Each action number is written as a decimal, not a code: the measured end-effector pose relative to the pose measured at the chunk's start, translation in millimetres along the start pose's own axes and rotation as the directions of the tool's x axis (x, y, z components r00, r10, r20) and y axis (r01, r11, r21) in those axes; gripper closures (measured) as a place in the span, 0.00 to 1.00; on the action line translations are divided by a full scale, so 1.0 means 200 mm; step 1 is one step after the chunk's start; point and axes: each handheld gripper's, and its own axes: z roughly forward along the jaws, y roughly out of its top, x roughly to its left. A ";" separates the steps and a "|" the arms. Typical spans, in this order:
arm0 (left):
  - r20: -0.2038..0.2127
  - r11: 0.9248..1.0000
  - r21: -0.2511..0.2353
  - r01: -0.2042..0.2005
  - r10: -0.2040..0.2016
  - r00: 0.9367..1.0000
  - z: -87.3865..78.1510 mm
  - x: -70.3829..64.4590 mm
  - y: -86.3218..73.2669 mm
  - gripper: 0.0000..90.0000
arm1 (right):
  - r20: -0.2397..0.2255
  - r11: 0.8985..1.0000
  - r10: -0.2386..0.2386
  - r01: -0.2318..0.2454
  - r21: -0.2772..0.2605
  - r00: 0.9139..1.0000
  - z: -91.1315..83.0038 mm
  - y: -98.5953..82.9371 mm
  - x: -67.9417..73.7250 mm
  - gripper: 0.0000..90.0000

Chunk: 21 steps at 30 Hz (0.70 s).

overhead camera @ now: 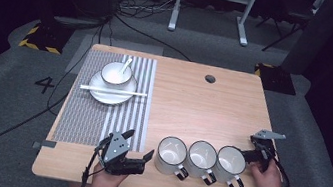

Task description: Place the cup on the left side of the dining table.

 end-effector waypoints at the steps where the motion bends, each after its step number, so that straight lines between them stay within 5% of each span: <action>1: 0.009 1.000 -0.001 0.001 -0.001 1.000 0.01 -0.01 0.00 0.12 | 0.000 1.000 0.000 0.000 0.000 1.000 0.00 0.00 0.00 0.00; 11: 0.125 0.999 0.040 -0.014 0.009 0.992 0.11 -0.09 0.02 0.12 | 0.000 1.000 0.000 0.000 0.000 1.000 0.00 0.00 0.00 0.00; 21: 0.190 0.996 0.087 -0.028 0.011 0.982 0.20 -0.14 0.01 0.08 | 0.000 1.000 0.000 0.000 0.000 1.000 0.00 0.00 0.00 0.00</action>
